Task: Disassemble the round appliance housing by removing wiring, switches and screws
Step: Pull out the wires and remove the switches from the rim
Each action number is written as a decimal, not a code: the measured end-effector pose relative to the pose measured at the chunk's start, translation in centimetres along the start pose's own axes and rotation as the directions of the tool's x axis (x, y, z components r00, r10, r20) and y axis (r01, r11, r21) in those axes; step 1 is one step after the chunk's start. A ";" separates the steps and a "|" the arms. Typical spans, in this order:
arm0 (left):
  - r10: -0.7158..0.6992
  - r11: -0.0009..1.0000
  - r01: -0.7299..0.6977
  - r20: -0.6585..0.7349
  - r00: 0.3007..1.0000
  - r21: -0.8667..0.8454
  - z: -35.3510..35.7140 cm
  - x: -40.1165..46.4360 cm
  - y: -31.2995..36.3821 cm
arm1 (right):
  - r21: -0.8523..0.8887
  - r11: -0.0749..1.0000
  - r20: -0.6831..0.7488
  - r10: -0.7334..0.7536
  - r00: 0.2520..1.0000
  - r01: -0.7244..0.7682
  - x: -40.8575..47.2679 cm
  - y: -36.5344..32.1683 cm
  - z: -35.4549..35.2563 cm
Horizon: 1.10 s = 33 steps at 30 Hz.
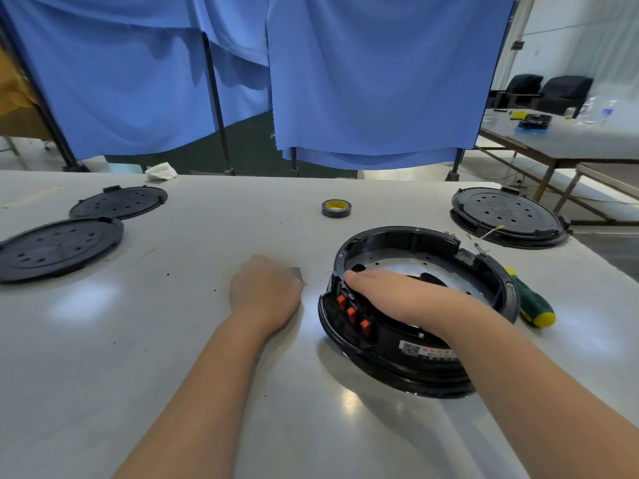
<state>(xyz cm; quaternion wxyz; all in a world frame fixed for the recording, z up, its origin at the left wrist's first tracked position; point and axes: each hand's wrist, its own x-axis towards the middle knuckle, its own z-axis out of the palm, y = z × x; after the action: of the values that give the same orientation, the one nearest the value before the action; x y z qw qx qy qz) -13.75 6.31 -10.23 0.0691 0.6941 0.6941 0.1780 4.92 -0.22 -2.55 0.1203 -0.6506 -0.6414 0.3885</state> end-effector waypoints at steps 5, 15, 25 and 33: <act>-0.109 0.994 0.109 -0.059 0.992 -0.006 -0.3 -0.1 -0.1 | -0.033 0.999 -0.020 0.000 1.000 -0.001 -0.2 0.0 -0.2; 0.009 0.987 -0.038 -0.187 0.982 -0.154 -0.7 -0.2 0.0 | 0.043 0.999 -0.023 -0.032 0.999 0.033 -0.1 0.1 -0.1; 0.157 0.766 -0.201 -0.126 0.980 -0.611 -2.6 -1.9 2.6 | -0.005 1.000 -0.069 -0.024 0.997 0.024 0.3 0.1 -0.1; 0.263 0.786 -0.211 0.006 0.965 -0.581 -6.2 -3.7 5.9 | -0.069 0.997 -0.050 -0.051 0.997 0.047 0.3 -0.1 -0.3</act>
<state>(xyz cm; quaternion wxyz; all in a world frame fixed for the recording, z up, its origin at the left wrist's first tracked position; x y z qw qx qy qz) -10.28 1.59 -3.05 0.2829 0.7292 0.5112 0.3563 5.03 0.19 -2.37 0.1242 -0.6482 -0.6666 0.3466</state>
